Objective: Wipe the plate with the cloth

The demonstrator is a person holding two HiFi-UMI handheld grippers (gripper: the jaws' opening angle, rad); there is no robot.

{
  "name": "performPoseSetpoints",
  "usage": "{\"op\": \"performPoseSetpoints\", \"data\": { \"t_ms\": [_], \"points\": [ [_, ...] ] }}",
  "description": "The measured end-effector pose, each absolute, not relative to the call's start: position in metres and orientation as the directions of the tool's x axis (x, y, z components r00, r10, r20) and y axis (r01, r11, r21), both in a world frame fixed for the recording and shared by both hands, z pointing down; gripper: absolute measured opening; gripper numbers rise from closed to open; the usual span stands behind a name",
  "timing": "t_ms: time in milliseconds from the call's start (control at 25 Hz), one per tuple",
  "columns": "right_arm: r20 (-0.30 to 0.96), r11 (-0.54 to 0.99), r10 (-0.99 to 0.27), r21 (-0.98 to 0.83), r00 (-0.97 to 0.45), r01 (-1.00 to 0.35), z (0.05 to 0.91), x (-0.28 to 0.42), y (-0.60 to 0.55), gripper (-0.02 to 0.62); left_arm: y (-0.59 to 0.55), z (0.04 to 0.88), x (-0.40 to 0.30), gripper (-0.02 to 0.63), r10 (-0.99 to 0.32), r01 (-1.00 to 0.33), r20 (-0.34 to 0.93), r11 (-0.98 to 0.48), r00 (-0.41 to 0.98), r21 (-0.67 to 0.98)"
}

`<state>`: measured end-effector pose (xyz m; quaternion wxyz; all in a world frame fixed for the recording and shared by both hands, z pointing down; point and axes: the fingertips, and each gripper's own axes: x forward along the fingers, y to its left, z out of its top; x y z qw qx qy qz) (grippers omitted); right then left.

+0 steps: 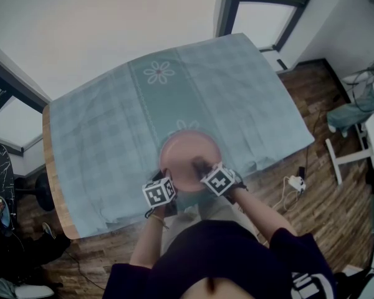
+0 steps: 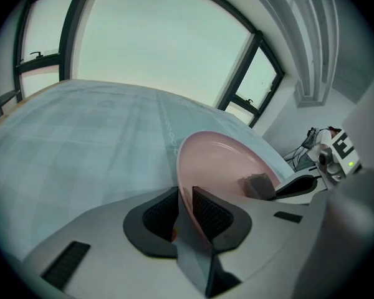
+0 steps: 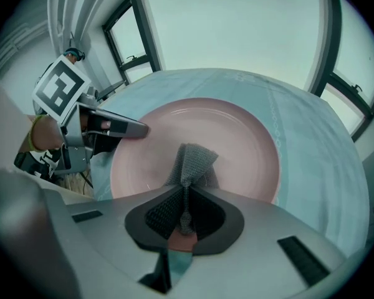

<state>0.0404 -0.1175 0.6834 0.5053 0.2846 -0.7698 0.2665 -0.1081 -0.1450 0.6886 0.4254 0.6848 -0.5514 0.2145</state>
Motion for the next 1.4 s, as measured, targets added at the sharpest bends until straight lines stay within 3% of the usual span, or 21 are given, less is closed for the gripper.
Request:
{"op": "performPoseSetpoints", "data": {
  "t_ms": [440, 1400],
  "points": [
    [0.840, 0.604, -0.388, -0.079, -0.379, -0.793, 0.647, 0.035, -0.124, 0.032, -0.124, 0.684, -0.111, 0.087, -0.582, -0.946, 0.764, -0.032, 0.279, 0.321],
    [0.713, 0.531, -0.537, -0.128, -0.450, -0.837, 0.598, 0.023, -0.070, 0.032, -0.071, 0.620, -0.109, 0.102, -0.679, -0.947, 0.676, -0.098, 0.288, 0.305]
  ]
}}
